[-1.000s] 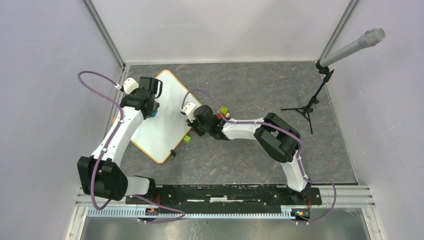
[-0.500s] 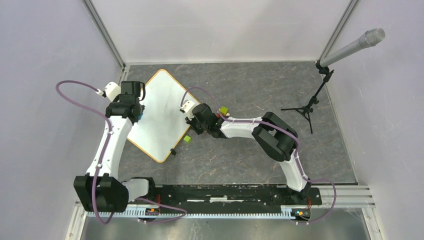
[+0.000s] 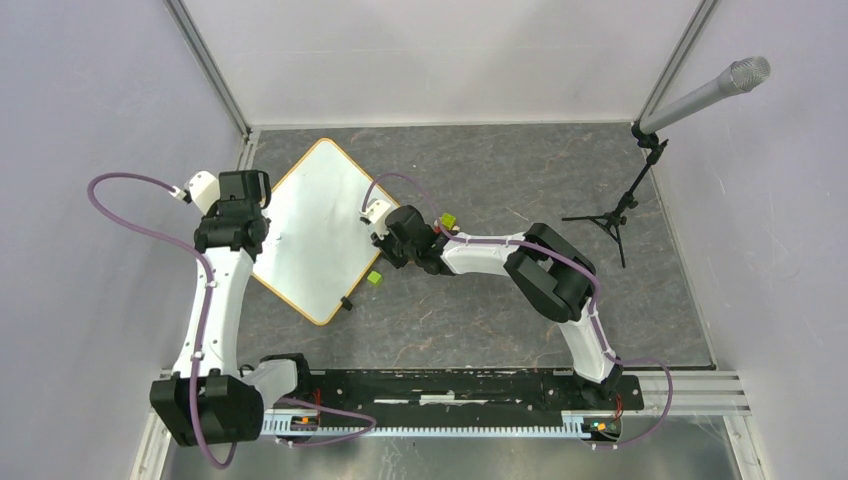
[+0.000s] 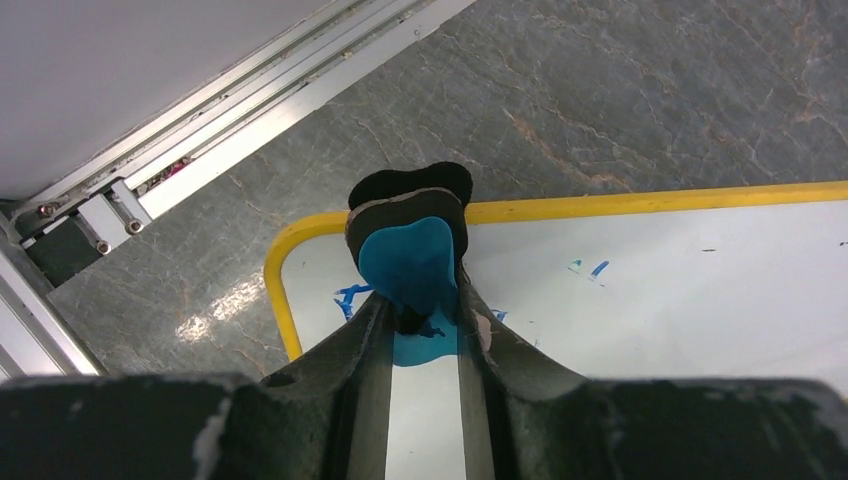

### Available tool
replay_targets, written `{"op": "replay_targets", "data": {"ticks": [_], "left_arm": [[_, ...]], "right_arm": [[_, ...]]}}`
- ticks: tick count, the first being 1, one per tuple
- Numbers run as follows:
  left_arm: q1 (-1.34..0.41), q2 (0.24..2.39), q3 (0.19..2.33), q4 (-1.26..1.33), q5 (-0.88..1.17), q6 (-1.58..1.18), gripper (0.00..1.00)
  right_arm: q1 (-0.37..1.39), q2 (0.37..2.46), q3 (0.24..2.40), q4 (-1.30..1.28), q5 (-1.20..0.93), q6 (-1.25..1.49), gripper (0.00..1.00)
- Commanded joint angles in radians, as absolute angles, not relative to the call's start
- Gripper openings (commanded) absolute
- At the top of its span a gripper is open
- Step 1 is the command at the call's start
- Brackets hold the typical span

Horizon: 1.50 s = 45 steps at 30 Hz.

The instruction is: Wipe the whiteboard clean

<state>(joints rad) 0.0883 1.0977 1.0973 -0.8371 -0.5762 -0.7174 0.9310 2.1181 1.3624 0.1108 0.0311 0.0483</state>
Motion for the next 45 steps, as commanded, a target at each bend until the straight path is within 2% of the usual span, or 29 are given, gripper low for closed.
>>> {"op": "replay_targets", "data": {"ticks": [1, 9, 17, 32, 38, 45], "left_arm": [[0.088, 1.181, 1.153, -0.815, -0.49, -0.666, 0.23], [-0.109, 1.356, 1.266, -0.799, -0.588, -0.711, 0.25], [-0.082, 1.508, 1.396, -0.835, -0.581, -0.706, 0.26], [0.113, 1.194, 1.141, -0.832, -0.542, -0.615, 0.27], [0.218, 1.147, 1.135, -0.851, -0.527, -0.555, 0.27], [0.238, 1.123, 1.09, -0.816, -0.435, -0.57, 0.26]], "right_arm": [[0.926, 2.15, 1.387, 0.083, 0.035, 0.051, 0.0], [0.925, 2.154, 1.395, 0.077, 0.024, 0.049, 0.0], [0.921, 2.165, 1.408, 0.063, 0.023, 0.048, 0.0], [0.915, 2.174, 1.413, 0.054, 0.007, 0.06, 0.0], [0.912, 2.176, 1.417, 0.05, 0.003, 0.061, 0.0], [0.91, 2.184, 1.424, 0.048, 0.003, 0.065, 0.0]]}}
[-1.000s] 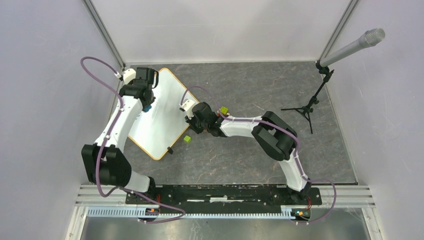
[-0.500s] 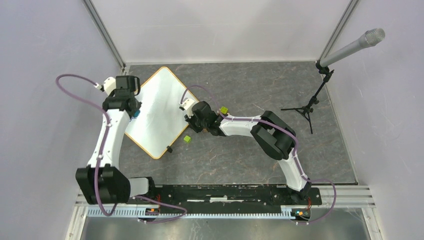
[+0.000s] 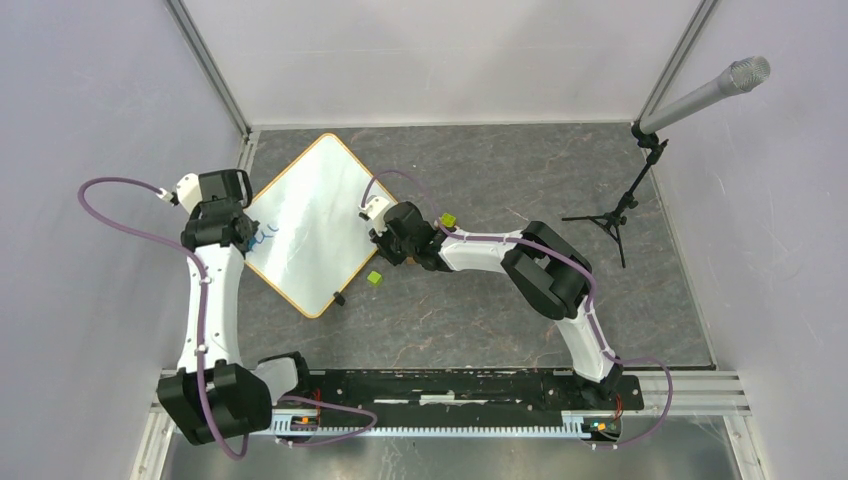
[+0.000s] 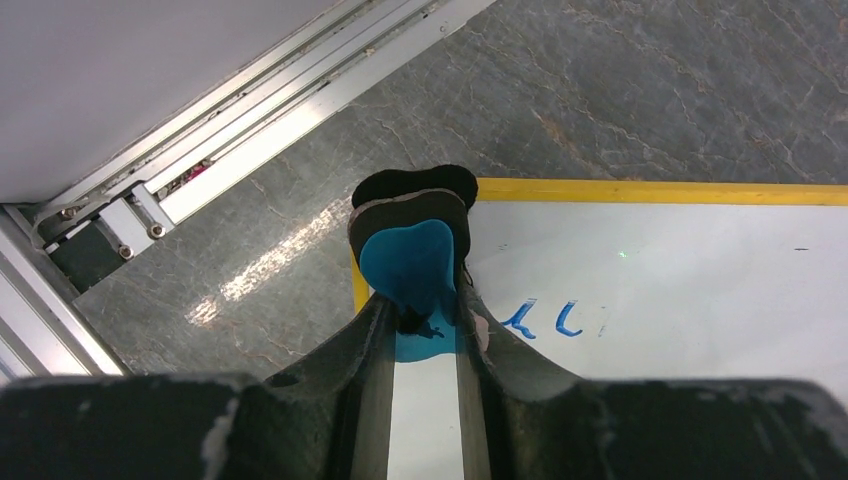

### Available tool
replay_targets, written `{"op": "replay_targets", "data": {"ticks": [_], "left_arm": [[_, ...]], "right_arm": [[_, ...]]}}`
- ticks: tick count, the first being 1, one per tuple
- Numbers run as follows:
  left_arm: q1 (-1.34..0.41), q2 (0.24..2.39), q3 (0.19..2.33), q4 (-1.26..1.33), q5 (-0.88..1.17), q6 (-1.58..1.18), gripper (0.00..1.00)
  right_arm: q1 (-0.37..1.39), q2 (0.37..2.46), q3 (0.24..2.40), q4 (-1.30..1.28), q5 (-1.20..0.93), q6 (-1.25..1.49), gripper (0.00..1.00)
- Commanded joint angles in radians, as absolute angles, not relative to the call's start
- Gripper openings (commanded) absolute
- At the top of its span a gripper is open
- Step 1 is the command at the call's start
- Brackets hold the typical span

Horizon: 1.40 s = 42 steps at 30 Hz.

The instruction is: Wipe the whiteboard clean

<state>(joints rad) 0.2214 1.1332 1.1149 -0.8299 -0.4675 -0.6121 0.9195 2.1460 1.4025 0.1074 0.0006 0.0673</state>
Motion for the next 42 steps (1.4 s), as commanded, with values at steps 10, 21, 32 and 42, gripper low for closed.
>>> {"op": "replay_targets", "data": {"ticks": [10, 21, 32, 42], "left_arm": [[0.085, 1.234, 1.159, -0.788, -0.404, -0.594, 0.24], [0.107, 1.213, 1.151, -0.805, -0.469, -0.603, 0.26], [0.243, 1.076, 1.041, -0.827, -0.484, -0.61, 0.26], [0.016, 1.159, 1.022, -0.795, -0.522, -0.716, 0.24]], "right_arm": [[0.91, 2.185, 1.428, 0.044, 0.003, 0.065, 0.0], [0.91, 2.193, 1.437, 0.04, 0.003, 0.066, 0.0], [0.908, 2.194, 1.438, 0.04, -0.029, 0.068, 0.0], [0.908, 2.194, 1.437, 0.04, -0.034, 0.069, 0.0]]}}
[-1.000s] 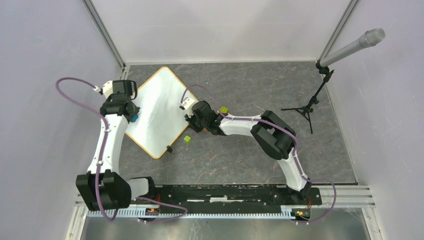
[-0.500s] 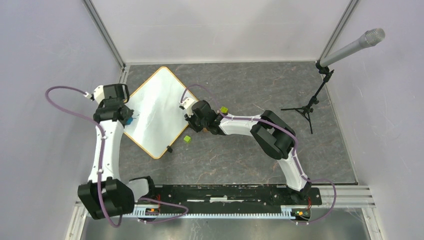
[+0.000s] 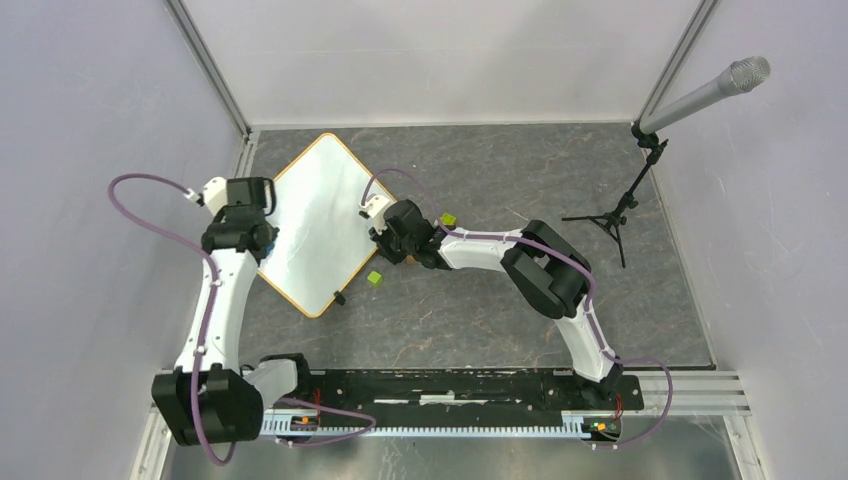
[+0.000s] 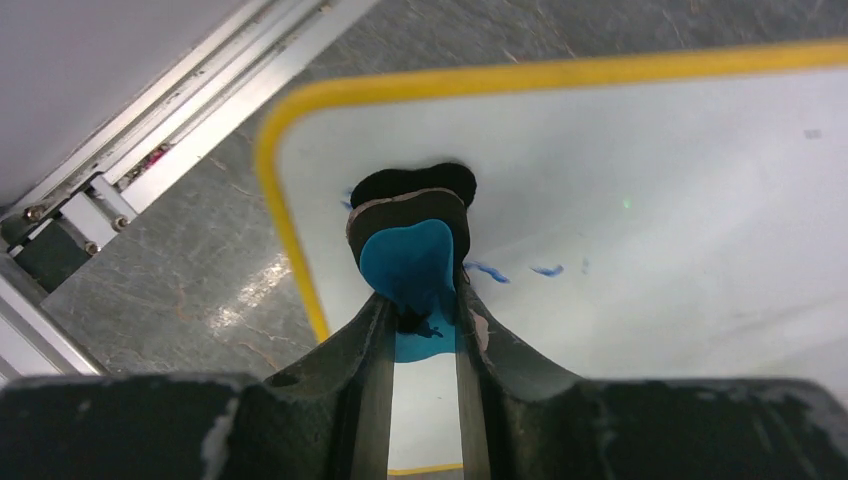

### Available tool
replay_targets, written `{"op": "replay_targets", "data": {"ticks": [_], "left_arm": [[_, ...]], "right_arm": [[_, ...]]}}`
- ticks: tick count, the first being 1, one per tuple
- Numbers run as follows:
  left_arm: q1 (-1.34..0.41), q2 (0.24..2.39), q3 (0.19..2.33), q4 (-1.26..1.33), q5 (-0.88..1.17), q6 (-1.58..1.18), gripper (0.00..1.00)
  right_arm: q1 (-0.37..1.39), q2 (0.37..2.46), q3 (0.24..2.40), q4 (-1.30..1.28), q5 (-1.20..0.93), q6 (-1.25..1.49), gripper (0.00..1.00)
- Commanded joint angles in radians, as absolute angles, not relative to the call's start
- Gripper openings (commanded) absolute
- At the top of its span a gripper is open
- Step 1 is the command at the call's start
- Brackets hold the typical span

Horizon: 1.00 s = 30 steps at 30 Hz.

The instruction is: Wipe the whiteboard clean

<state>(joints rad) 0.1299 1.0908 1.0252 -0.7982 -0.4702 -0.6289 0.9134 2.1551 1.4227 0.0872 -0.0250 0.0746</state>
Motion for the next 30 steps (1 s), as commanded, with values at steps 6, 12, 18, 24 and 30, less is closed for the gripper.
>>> {"op": "replay_targets", "data": {"ticks": [6, 12, 18, 24, 30], "left_arm": [[-0.079, 1.3, 1.12, -0.777, -0.515, -0.756, 0.25], [-0.069, 1.327, 1.181, -0.792, -0.58, -0.718, 0.26], [0.097, 1.208, 1.113, -0.805, -0.559, -0.655, 0.27], [0.215, 1.072, 1.0, -0.798, -0.517, -0.605, 0.26], [0.209, 1.083, 0.978, -0.767, -0.437, -0.611, 0.23]], "right_arm": [[0.909, 2.2, 1.445, 0.033, -0.034, 0.068, 0.0], [0.908, 2.201, 1.447, 0.032, -0.037, 0.067, 0.0], [0.906, 2.203, 1.447, 0.03, -0.04, 0.069, 0.0], [0.906, 2.203, 1.448, 0.028, -0.041, 0.071, 0.0], [0.905, 2.202, 1.446, 0.029, -0.044, 0.071, 0.0]]}}
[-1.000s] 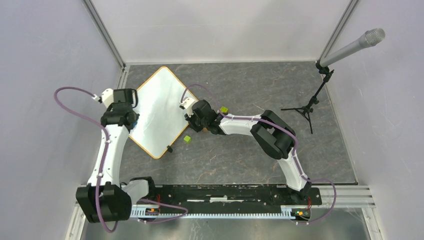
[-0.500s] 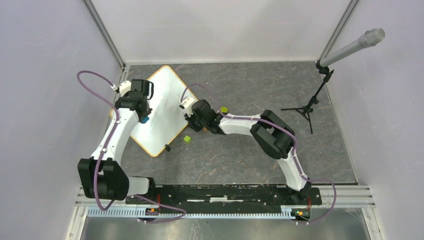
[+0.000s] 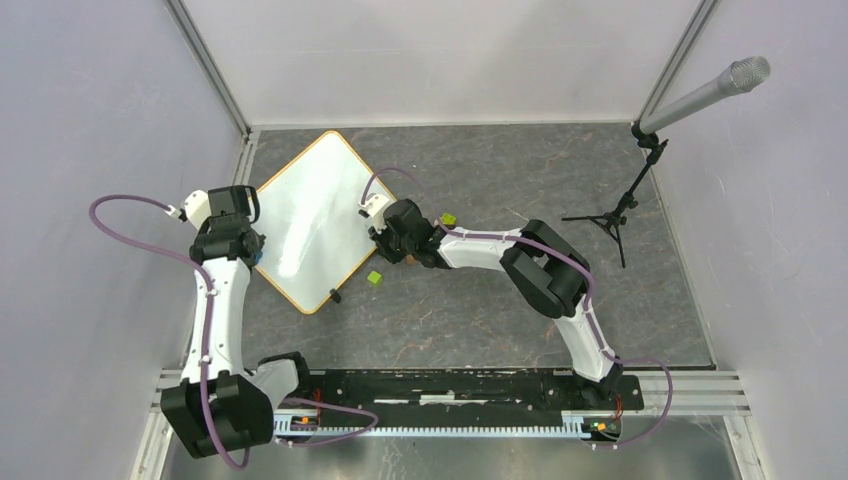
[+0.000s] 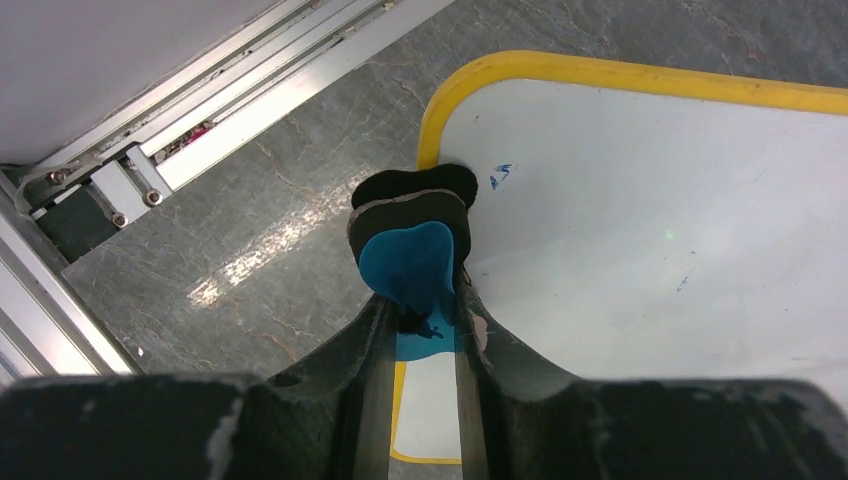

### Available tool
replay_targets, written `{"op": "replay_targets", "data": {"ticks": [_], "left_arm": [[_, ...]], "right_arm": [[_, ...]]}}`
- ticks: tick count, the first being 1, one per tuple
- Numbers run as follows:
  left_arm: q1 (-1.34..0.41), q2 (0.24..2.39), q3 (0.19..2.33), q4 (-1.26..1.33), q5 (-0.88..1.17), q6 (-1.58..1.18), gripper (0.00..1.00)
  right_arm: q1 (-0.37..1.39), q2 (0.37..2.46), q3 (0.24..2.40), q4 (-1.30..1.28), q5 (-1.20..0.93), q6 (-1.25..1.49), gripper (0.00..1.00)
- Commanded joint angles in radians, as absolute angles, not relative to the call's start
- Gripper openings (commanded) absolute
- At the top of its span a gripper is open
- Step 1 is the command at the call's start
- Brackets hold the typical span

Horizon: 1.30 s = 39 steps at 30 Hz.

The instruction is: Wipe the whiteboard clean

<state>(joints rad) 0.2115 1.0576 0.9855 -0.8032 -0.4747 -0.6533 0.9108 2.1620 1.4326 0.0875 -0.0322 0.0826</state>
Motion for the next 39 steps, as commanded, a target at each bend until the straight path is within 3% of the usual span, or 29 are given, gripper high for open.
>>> {"op": "replay_targets", "data": {"ticks": [1, 15, 25, 29, 39], "left_arm": [[0.2, 1.096, 0.988, -0.768, -0.431, -0.615, 0.22], [-0.079, 1.365, 1.228, -0.764, -0.583, -0.65, 0.23], [-0.097, 1.504, 1.366, -0.769, -0.569, -0.583, 0.24], [-0.061, 1.45, 1.352, -0.779, -0.623, -0.564, 0.25], [0.248, 1.223, 1.199, -0.758, -0.537, -0.595, 0.26]], "right_arm": [[0.905, 2.201, 1.446, 0.028, -0.044, 0.071, 0.0], [0.904, 2.206, 1.453, 0.024, -0.044, 0.069, 0.0], [0.903, 2.212, 1.46, 0.021, -0.047, 0.07, 0.0], [0.902, 2.213, 1.46, 0.018, -0.047, 0.069, 0.0], [0.902, 2.211, 1.459, 0.018, -0.052, 0.07, 0.0]]}}
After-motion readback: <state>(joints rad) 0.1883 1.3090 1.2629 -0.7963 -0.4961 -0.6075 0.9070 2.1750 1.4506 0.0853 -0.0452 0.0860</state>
